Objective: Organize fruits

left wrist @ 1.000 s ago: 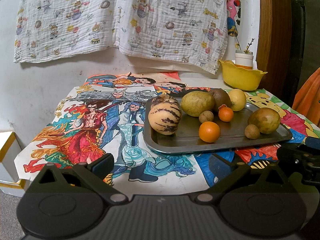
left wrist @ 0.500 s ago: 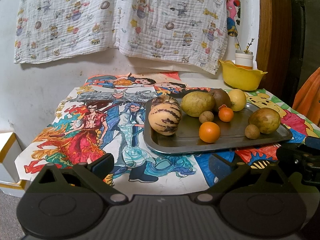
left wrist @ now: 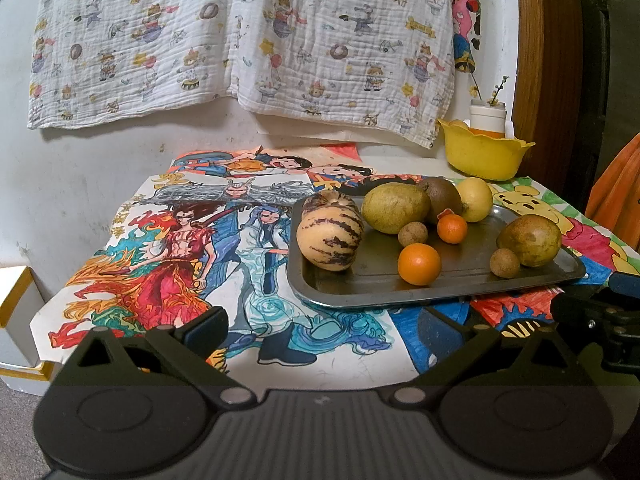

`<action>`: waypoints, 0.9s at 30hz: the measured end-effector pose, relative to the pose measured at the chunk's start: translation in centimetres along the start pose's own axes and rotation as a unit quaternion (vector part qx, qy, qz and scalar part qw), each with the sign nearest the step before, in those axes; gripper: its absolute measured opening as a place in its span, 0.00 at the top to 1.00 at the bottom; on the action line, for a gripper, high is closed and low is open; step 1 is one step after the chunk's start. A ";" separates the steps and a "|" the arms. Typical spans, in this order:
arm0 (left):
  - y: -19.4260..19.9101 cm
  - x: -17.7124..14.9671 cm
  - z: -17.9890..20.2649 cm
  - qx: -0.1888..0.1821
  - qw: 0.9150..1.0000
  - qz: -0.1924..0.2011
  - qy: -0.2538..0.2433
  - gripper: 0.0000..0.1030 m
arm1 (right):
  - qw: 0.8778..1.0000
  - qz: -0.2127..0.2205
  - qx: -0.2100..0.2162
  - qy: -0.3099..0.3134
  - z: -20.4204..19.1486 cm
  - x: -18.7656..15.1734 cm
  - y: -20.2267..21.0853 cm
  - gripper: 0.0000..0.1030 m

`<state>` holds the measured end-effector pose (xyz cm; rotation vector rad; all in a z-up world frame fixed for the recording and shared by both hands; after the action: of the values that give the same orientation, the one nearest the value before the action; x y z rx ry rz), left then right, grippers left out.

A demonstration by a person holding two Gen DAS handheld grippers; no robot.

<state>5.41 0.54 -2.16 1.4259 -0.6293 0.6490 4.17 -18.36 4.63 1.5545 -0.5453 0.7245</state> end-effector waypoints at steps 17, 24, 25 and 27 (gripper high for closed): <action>-0.1 -0.1 -0.1 0.015 1.000 -0.004 -0.001 0.00 | 1.000 -0.002 0.001 -0.001 0.1 0.0 -0.2 0.01; 0.1 -0.1 0.0 0.015 1.000 0.000 -0.005 0.00 | 1.000 -0.005 0.002 -0.002 -0.1 -0.2 -0.1 0.01; 0.1 -0.1 0.1 0.015 1.000 0.001 -0.005 0.00 | 1.000 -0.005 0.003 -0.001 -0.2 -0.3 -0.1 0.01; 0.1 -0.1 0.1 0.014 1.000 0.002 -0.005 0.01 | 1.000 -0.005 0.003 -0.001 -0.3 -0.3 0.0 0.01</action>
<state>5.28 0.40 -2.12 1.4551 -0.6331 0.6558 3.94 -18.13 4.40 1.5624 -0.5363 0.7176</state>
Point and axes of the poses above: each gripper's, at about its wrist camera, not at the fingertips, and y roughly against the way its jaws point, z to its right, x to its top, the point moved 3 cm from there along -y, roughly the way its jaws point, and after that the axes turned 9 degrees about -z, right-handed, at the moved point
